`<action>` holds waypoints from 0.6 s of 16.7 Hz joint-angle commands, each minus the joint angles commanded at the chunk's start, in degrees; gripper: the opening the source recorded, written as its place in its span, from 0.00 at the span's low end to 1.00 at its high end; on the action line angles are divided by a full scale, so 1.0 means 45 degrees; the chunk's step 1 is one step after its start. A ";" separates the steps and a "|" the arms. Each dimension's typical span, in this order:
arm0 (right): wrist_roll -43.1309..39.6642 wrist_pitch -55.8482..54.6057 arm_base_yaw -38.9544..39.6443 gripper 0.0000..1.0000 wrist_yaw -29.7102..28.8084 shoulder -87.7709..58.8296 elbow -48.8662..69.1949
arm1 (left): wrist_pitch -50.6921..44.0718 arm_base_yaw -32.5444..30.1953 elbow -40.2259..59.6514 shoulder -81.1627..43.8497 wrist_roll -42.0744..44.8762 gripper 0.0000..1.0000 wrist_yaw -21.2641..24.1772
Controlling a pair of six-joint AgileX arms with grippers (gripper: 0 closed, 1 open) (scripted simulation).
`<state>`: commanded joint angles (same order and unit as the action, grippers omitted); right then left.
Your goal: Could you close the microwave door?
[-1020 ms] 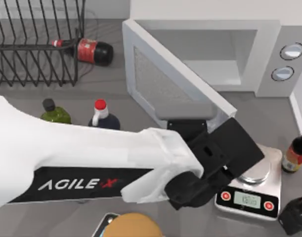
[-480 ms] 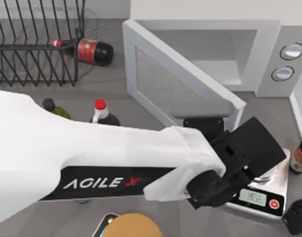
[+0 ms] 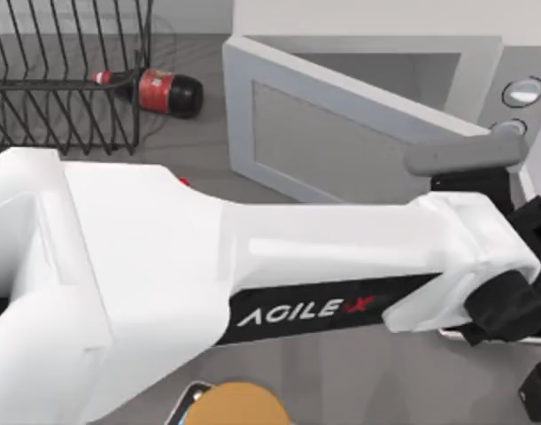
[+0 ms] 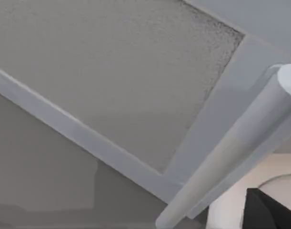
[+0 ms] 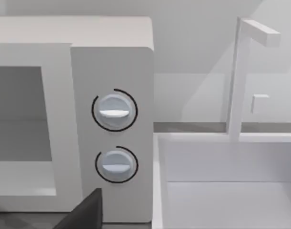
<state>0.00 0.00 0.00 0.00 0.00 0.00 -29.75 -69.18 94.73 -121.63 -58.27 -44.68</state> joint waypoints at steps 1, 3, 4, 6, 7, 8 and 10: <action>0.0000 0.0000 0.0000 1.00 0.0000 0.0000 0.0000 | -0.0568 -0.0186 0.0558 -0.0491 -0.0092 0.00 0.0149; 0.0000 0.0000 0.0000 1.00 0.0000 0.0000 0.0000 | -0.1481 -0.0404 0.1282 -0.1345 -0.0263 0.00 0.0459; 0.0000 0.0000 0.0000 1.00 0.0000 0.0000 0.0000 | -0.1754 -0.0416 0.1450 -0.1613 -0.0335 0.00 0.0573; 0.0000 0.0000 0.0000 1.00 0.0000 0.0000 0.0000 | -0.1925 -0.0383 0.1508 -0.1782 -0.0387 0.00 0.0643; 0.0000 0.0000 0.0000 1.00 0.0000 0.0000 0.0000 | -0.1925 -0.0383 0.1508 -0.1782 -0.0387 0.00 0.0643; 0.0000 0.0000 0.0000 1.00 0.0000 0.0000 0.0000 | -0.1925 -0.0383 0.1508 -0.1782 -0.0387 0.00 0.0643; 0.0000 0.0000 0.0000 1.00 0.0000 0.0000 0.0000 | -0.1900 -0.0360 0.1503 -0.1749 -0.0357 0.00 0.0638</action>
<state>0.00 0.00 0.00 0.00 0.00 0.00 -38.30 -70.80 101.49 -129.49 -59.87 -41.81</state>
